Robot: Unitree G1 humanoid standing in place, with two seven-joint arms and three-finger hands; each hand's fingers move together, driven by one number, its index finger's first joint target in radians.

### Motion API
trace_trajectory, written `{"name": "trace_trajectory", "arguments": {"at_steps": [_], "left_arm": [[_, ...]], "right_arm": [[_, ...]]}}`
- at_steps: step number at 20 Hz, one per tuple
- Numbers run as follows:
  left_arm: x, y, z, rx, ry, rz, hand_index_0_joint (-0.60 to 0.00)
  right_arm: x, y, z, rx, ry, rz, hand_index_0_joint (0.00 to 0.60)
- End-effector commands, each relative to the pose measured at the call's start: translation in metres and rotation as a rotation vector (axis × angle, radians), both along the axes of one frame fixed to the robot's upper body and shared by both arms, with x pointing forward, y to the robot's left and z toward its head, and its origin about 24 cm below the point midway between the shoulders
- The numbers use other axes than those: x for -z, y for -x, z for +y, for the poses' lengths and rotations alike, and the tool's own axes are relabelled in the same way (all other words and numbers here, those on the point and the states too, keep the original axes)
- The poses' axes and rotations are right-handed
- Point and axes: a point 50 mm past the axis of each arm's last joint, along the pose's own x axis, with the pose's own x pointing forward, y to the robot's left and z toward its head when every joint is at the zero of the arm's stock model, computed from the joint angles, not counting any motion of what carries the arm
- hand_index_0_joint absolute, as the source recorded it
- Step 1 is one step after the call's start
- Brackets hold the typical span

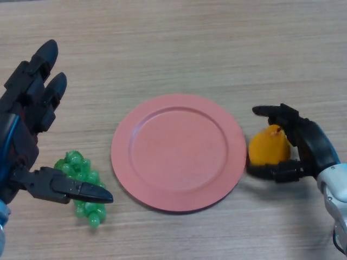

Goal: Pick up the yellow pear and place it on the plate

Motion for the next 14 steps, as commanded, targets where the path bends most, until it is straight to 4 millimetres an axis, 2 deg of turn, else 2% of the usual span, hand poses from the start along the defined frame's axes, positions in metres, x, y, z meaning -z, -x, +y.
{"name": "trace_trajectory", "arguments": {"at_steps": [1,4,7,8,10,11,14], "left_arm": [[-0.03,0.01,0.009,-0.039,-0.05,-0.208,0.0],[-0.03,0.011,0.009,-0.037,-0.078,-0.213,0.0],[-0.03,0.009,0.008,-0.033,-0.067,-0.223,0.0],[-0.031,0.008,0.008,-0.031,-0.057,-0.228,0.0],[-0.033,0.007,0.007,-0.027,-0.055,-0.233,0.0],[-0.034,0.006,0.006,-0.025,-0.054,-0.232,0.0],[-0.033,0.005,0.006,0.0,-0.06,-0.22,0.0]], "right_arm": [[-0.055,-0.015,-0.01,0.028,0.025,-0.306,0.6],[-0.062,-0.013,-0.012,0.026,0.089,-0.338,0.6],[-0.081,-0.012,-0.009,0.024,0.042,-0.371,0.6],[-0.085,-0.008,0.0,-0.023,-0.109,-0.302,0.6],[-0.101,-0.007,0.017,-0.039,-0.16,-0.316,0.6],[-0.102,-0.004,0.031,-0.083,-0.268,-0.26,0.6],[-0.103,-0.004,0.061,-0.14,-0.242,-0.271,0.6]]}}
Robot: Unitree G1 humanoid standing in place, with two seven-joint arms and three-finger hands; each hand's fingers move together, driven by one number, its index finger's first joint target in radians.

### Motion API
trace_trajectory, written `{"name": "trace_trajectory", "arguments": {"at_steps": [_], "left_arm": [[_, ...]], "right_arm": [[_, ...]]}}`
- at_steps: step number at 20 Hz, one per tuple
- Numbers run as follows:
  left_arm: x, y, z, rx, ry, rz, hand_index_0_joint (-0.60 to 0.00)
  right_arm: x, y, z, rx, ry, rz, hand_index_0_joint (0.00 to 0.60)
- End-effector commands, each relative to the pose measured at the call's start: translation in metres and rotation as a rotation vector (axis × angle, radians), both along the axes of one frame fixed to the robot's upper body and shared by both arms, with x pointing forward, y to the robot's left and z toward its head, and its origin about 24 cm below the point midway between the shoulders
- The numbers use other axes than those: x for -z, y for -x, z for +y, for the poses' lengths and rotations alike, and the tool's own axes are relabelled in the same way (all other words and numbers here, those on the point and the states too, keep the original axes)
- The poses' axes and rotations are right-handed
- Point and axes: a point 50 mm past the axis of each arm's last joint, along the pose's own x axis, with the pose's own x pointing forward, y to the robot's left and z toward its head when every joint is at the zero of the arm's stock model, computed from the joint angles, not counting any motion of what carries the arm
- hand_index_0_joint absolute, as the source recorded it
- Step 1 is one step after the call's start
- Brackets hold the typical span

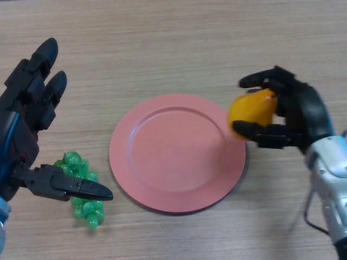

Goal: Pick up the yellow pear and place it on the plate

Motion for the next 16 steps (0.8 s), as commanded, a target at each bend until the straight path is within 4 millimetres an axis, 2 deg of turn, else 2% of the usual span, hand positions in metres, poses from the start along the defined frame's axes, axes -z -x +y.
{"name": "trace_trajectory", "arguments": {"at_steps": [1,5,11,12,13,14,15,16], "left_arm": [[-0.032,0.007,0.004,-0.001,-0.047,-0.229,0.0],[-0.032,0.006,0.005,-0.003,-0.027,-0.27,0.0],[-0.028,0.006,0.01,0.007,-0.012,-0.212,0.0],[-0.028,0.006,0.01,0.007,-0.012,-0.21,0.0],[-0.027,0.006,0.011,0.006,-0.012,-0.205,0.0],[-0.027,0.005,0.011,0.006,-0.014,-0.201,0.0],[-0.026,0.005,0.012,0.006,-0.015,-0.193,0.0],[-0.026,0.004,0.013,0.004,-0.017,-0.189,0.0]], "right_arm": [[-0.038,-0.007,0.022,-0.042,-0.009,-0.239,0.6],[-0.014,-0.009,0.053,-0.085,0.006,-0.195,0.6],[0.01,-0.014,0.058,-0.056,0.116,-0.138,0.6],[0.01,-0.014,0.058,-0.056,0.119,-0.139,0.501],[0.009,-0.015,0.059,-0.054,0.122,-0.142,0.35],[0.007,-0.015,0.059,-0.053,0.122,-0.146,0.251],[0.003,-0.015,0.06,-0.051,0.116,-0.156,0.1],[-0.002,-0.015,0.062,-0.046,0.099,-0.176,0.018]]}}
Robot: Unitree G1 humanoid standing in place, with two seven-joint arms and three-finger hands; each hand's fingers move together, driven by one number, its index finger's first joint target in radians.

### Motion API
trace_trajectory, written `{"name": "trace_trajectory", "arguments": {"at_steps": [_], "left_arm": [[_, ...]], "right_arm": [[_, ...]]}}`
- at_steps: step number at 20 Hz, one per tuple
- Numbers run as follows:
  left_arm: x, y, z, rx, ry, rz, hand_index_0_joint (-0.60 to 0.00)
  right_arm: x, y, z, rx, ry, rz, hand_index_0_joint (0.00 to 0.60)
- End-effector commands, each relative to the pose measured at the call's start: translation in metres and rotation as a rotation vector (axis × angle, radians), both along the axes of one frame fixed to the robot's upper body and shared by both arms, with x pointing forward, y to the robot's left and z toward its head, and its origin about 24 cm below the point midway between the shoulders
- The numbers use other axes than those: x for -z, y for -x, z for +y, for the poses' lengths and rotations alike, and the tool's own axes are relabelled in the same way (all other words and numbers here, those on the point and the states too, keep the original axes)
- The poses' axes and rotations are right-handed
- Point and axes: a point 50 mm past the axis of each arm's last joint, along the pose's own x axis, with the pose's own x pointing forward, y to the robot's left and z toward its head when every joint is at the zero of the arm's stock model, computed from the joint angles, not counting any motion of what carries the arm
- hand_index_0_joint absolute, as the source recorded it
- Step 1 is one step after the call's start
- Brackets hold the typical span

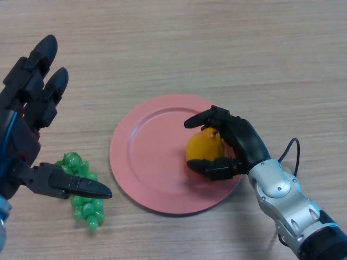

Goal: Pick up the yellow pear and place it on the plate

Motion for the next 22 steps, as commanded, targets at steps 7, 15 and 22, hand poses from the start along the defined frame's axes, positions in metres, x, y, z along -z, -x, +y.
{"name": "trace_trajectory", "arguments": {"at_steps": [7,15,22], "left_arm": [[-0.029,0.007,0.009,-0.027,-0.083,-0.221,0.0],[-0.033,0.001,0.0,-0.002,-0.02,-0.191,0.0],[-0.033,0.002,-0.001,0.045,-0.085,-0.173,0.0]], "right_arm": [[-0.12,0.011,-0.017,0.005,-0.167,-0.44,0.0],[-0.151,0.094,-0.069,0.034,-0.135,-0.455,0.0],[-0.169,0.125,-0.069,0.038,-0.145,-0.525,0.0]]}}
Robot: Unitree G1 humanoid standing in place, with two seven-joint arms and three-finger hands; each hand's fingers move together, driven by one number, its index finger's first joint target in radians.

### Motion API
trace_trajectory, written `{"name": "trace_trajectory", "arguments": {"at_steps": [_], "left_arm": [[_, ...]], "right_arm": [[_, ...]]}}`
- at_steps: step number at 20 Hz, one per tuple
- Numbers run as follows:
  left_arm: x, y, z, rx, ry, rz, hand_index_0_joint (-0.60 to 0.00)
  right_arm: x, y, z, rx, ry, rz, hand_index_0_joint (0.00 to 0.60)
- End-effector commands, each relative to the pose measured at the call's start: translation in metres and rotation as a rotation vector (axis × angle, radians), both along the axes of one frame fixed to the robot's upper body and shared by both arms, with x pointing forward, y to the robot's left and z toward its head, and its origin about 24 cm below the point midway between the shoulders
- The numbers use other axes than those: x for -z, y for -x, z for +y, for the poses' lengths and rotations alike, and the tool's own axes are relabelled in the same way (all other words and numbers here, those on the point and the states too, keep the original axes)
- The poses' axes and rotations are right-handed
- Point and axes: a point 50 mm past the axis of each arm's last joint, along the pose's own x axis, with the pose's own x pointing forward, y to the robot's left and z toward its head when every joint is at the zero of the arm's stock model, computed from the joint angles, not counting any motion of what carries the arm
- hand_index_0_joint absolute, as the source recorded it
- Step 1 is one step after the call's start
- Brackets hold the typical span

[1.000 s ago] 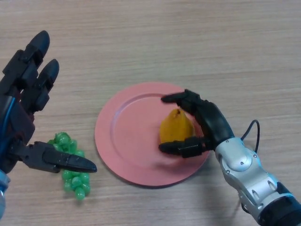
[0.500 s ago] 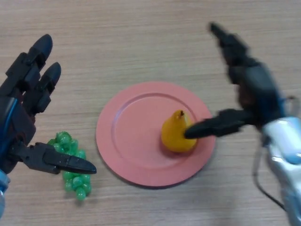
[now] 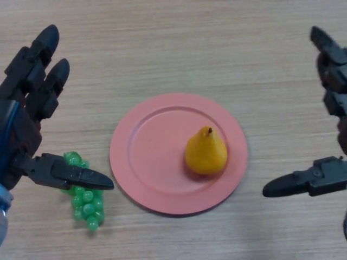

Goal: Pick up the yellow pear and place it on the plate

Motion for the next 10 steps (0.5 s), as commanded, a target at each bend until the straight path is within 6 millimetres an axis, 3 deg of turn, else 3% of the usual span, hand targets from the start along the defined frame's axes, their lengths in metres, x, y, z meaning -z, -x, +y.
{"name": "trace_trajectory", "arguments": {"at_steps": [1,10], "left_arm": [[-0.026,0.008,0.0,0.025,-0.067,-0.169,0.0],[-0.034,0.015,0.001,-0.007,-0.039,-0.186,0.0]], "right_arm": [[-0.028,0.014,0.003,-0.015,-0.013,-0.174,0.0],[-0.028,0.025,0.012,-0.068,-0.026,-0.109,0.0]]}}
